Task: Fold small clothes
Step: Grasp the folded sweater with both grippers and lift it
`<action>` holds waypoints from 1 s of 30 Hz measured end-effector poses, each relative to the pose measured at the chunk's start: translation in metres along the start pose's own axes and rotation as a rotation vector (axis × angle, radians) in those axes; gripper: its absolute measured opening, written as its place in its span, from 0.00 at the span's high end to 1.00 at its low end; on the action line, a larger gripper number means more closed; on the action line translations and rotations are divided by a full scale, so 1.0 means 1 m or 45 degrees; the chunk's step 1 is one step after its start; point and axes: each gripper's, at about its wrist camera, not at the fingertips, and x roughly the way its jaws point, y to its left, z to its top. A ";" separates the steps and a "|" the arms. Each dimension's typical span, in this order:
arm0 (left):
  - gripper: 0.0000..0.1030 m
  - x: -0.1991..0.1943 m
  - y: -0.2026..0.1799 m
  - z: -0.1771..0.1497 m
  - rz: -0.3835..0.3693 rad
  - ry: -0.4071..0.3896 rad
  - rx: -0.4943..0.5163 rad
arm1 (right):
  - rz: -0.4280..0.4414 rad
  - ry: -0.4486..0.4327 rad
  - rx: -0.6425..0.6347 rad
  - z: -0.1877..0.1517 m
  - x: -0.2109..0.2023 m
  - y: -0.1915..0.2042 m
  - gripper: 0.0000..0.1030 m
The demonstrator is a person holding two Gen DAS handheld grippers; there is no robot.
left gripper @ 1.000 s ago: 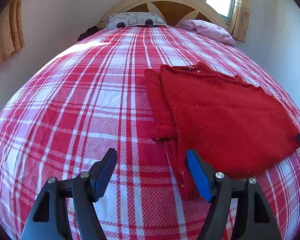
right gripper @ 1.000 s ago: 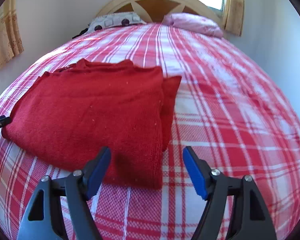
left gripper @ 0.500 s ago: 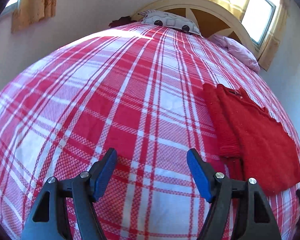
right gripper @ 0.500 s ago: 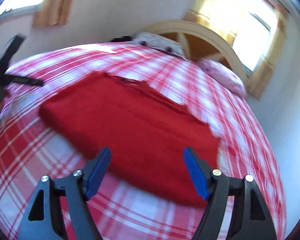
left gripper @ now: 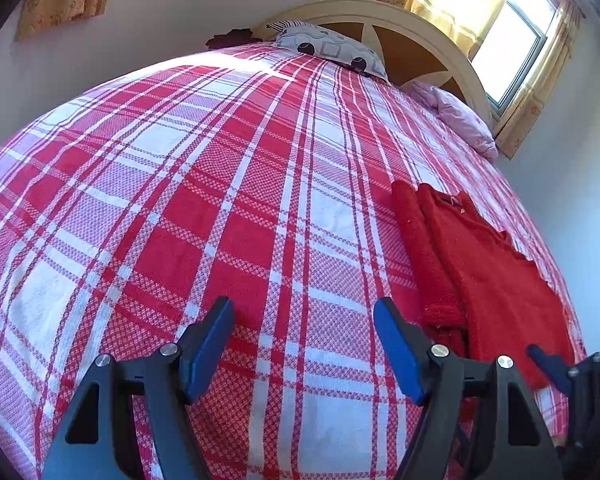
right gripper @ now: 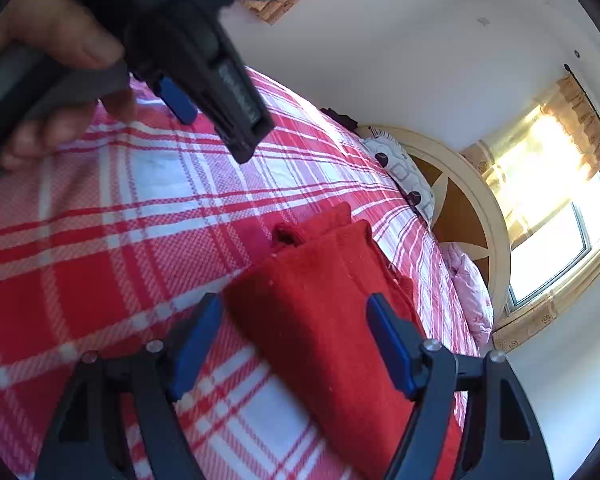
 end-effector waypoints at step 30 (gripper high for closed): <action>0.62 0.124 -0.092 0.085 -0.308 0.282 0.115 | 0.062 -0.012 0.091 -0.010 0.001 0.006 0.78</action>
